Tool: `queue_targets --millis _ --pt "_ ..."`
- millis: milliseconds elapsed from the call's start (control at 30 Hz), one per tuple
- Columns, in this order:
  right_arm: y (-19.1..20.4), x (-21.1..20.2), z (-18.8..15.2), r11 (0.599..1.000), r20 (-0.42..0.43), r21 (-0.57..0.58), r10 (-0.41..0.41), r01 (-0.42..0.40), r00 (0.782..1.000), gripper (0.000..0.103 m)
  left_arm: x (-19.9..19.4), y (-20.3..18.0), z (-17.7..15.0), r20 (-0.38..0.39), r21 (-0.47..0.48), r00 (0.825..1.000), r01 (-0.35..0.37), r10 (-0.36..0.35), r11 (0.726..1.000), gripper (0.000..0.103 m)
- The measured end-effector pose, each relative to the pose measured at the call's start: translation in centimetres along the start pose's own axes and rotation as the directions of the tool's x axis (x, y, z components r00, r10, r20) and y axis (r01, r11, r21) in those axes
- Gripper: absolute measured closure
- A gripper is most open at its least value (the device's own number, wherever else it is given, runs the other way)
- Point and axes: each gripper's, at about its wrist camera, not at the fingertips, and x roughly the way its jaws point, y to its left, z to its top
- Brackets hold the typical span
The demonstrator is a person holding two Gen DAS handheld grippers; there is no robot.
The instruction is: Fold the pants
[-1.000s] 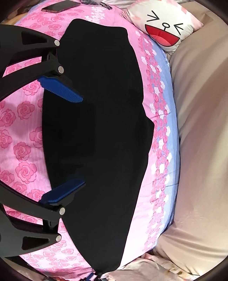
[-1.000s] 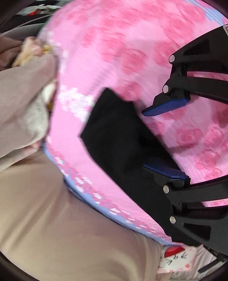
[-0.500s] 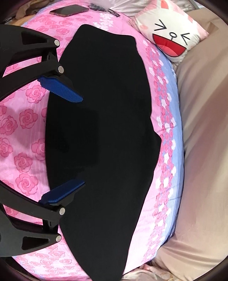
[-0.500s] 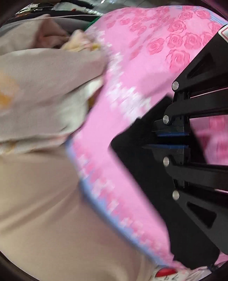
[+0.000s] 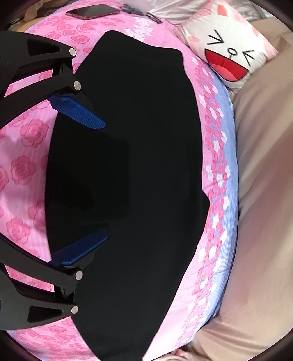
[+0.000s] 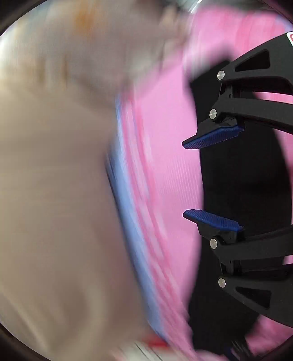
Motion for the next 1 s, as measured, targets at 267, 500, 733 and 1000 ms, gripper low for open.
queue_targets --millis 267,500,733,1000 --pt "23.7 15.7 1.7 0.888 -0.336 -0.227 0.313 -0.399 0.888 0.048 -0.2 3.1 0.0 0.034 -0.002 0.999 -0.03 0.03 1.0 0.011" --pt "31.1 22.5 2.6 0.878 -0.344 -0.351 0.203 -0.326 0.917 0.096 0.4 4.1 0.4 0.075 0.049 0.994 -0.086 0.082 0.995 0.011" --pt "27.3 17.8 3.5 0.894 -0.261 -0.276 0.282 -0.352 0.923 0.08 0.8 3.8 0.3 0.065 0.059 0.997 -0.047 0.043 0.997 0.011" --pt "14.7 12.5 -3.0 0.938 -0.295 -0.251 0.162 -0.24 0.942 0.084 0.6 1.3 0.1 0.039 0.092 0.999 -0.027 0.023 0.995 0.01"
